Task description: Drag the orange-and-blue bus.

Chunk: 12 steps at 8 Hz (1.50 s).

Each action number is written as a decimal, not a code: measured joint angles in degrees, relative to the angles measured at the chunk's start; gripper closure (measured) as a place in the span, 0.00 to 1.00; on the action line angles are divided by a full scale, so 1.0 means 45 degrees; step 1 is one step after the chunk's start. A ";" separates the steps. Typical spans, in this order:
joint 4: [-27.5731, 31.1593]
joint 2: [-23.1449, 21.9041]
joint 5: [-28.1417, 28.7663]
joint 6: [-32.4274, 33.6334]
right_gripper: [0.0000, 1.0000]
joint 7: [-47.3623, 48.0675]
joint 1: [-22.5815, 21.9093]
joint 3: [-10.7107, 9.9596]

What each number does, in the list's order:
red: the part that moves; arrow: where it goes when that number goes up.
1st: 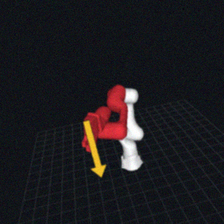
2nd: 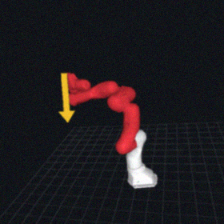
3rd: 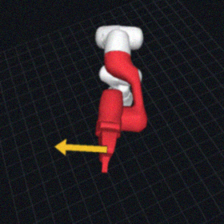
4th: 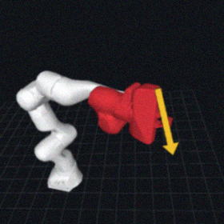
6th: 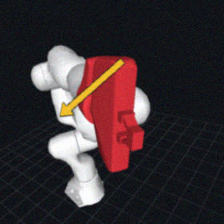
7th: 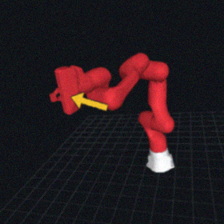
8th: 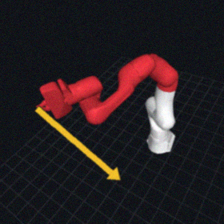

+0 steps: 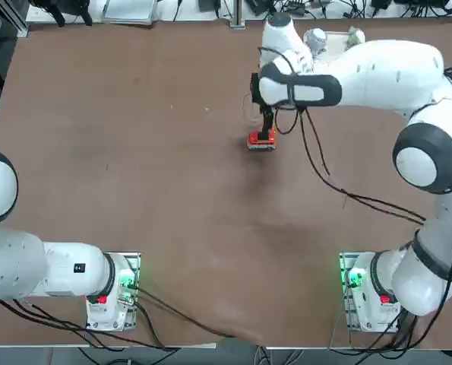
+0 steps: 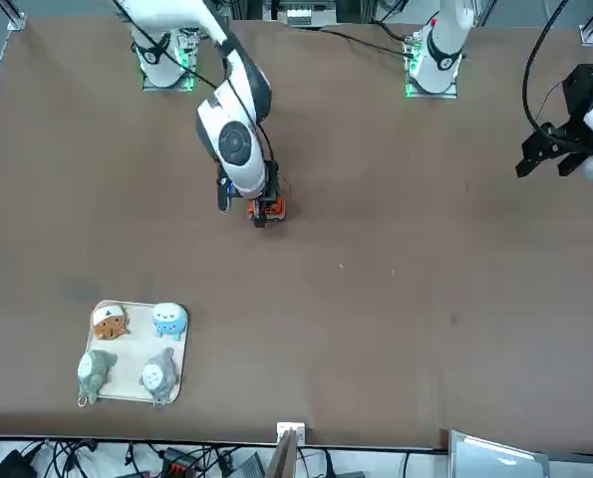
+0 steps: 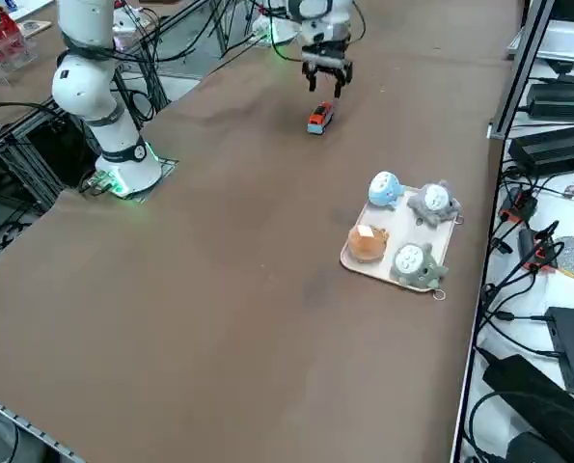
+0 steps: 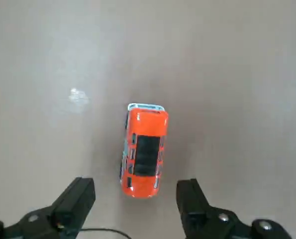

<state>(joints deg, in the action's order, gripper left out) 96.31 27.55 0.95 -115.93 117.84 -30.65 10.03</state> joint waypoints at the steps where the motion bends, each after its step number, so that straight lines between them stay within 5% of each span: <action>1: -0.0846 -0.0124 -0.0030 0.1496 0.00 -0.1719 0.0000 -0.0028; 4: -0.2325 -0.0489 -0.0043 0.5150 0.00 -0.6496 0.0964 -0.0258; 12: -0.2613 -0.2466 -0.0847 0.8207 0.00 -1.7863 0.5612 -0.0406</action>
<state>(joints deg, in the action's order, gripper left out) 84.55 16.45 -2.86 -79.00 37.46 -5.40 8.20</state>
